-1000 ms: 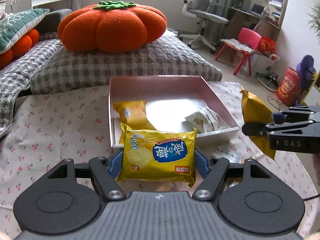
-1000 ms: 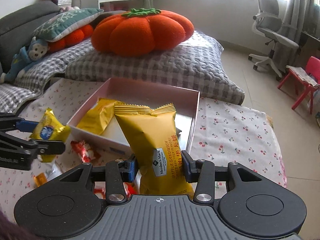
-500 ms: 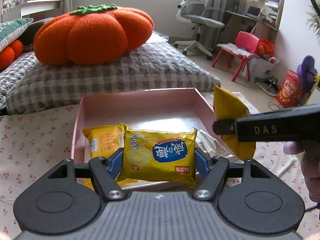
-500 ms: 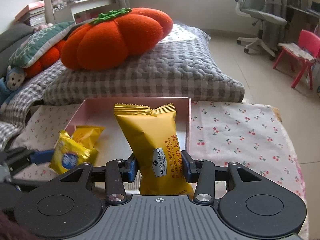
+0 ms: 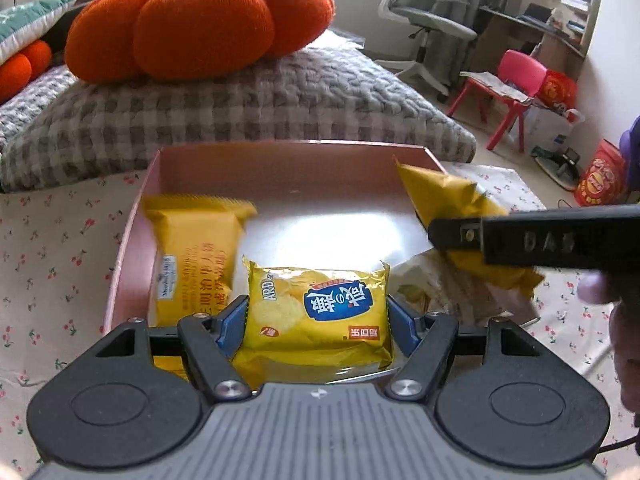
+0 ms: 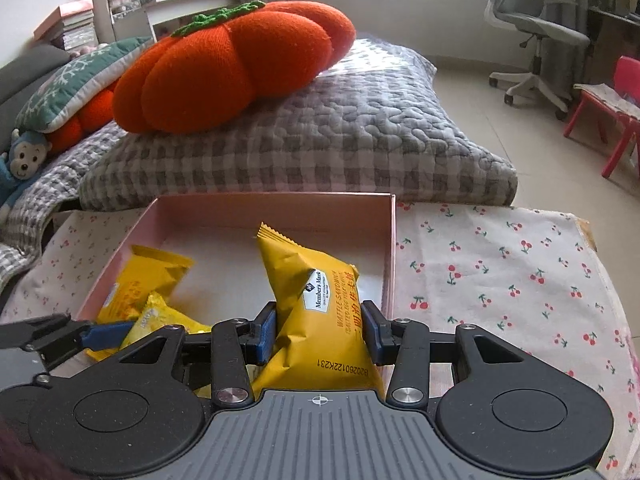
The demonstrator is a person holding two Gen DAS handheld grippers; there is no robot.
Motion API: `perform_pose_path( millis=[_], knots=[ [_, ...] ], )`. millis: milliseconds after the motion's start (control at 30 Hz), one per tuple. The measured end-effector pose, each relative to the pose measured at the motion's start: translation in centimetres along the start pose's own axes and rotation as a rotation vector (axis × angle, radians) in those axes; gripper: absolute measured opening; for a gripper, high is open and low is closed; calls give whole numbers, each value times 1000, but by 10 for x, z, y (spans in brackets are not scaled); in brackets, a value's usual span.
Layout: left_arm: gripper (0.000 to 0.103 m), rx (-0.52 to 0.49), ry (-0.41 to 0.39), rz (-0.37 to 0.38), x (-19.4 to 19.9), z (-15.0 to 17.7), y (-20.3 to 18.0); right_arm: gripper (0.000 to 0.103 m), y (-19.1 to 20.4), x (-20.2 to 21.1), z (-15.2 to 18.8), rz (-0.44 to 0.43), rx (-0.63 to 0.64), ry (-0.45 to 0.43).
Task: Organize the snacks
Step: 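Carry both yellow packets into the pink box and open both tools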
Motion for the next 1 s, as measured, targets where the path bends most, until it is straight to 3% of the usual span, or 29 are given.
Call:
perform_pose_path(
  millis=[167, 467, 667, 833, 933, 1000],
  knots=[
    [68, -49, -3, -29, -2, 4, -4, 42, -5, -7, -3, -6, -35, -10],
    [69, -19, 3, 13, -3, 4, -2, 42, -7, -18, -10, 33, -18, -31],
    [76, -44, 10, 13, -2, 4, -7, 44, -7, -16, -12, 56, -7, -44],
    [85, -42, 10, 38, 6, 3, -11, 67, -12, -5, -16, 36, -49, -47],
    [92, -52, 3, 46, 14, 3, -13, 69, -14, 5, -19, 35, -61, -54],
    [96, -52, 0, 52, 22, 4, -14, 75, -14, 12, -20, 33, -66, -54]
  ],
)
Point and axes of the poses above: each gripper's, at about its wrist camera, not at the fingertips, and x roughly against the way its jaws point, y to its left, z to its underside, the point moved 10 cm from there along -x, roughly the way its jaws point, and after that the axes turned 5 degrees about x, right-handed, at the moved point
